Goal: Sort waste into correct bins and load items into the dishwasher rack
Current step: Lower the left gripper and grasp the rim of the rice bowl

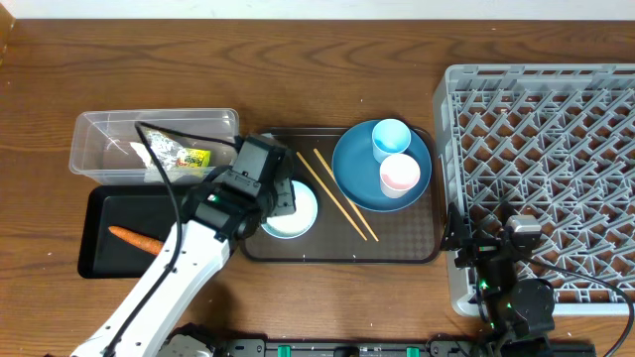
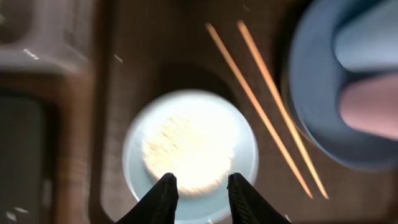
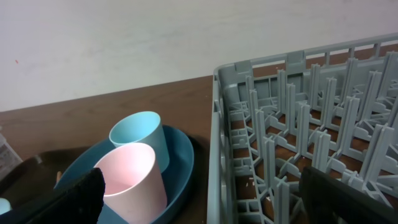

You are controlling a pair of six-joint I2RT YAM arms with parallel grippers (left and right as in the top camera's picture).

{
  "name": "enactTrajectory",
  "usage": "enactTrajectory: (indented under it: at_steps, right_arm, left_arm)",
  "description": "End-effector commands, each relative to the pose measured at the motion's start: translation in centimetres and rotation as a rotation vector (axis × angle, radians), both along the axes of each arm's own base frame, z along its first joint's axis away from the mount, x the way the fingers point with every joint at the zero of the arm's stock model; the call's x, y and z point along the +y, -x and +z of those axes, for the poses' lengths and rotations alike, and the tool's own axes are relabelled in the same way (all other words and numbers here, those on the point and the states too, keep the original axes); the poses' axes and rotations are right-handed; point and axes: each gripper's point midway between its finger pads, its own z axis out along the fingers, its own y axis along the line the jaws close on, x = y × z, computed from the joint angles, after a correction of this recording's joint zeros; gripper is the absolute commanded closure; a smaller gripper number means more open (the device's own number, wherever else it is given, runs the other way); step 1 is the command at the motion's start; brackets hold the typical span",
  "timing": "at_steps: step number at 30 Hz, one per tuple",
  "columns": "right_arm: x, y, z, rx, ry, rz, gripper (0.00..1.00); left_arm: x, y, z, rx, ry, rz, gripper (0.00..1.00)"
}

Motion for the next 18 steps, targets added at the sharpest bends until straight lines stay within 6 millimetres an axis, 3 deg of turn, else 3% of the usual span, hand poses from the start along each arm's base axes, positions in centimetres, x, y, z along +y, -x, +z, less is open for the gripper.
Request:
enactTrajectory:
  at_steps: [1, 9, 18]
  right_arm:
    - [0.0, 0.0, -0.2, 0.006, 0.007, 0.0, 0.01]
    - [0.0, 0.0, -0.2, 0.006, 0.007, 0.0, 0.01]
    - [0.0, 0.0, -0.2, 0.006, 0.007, 0.0, 0.01]
  left_arm:
    - [-2.1, 1.5, -0.4, 0.078, 0.077, -0.044, 0.69]
    - [-4.5, 3.3, -1.4, 0.109, 0.048, -0.139, 0.69]
    - [-4.5, 3.4, -3.6, 0.139, -0.05, -0.149, 0.69]
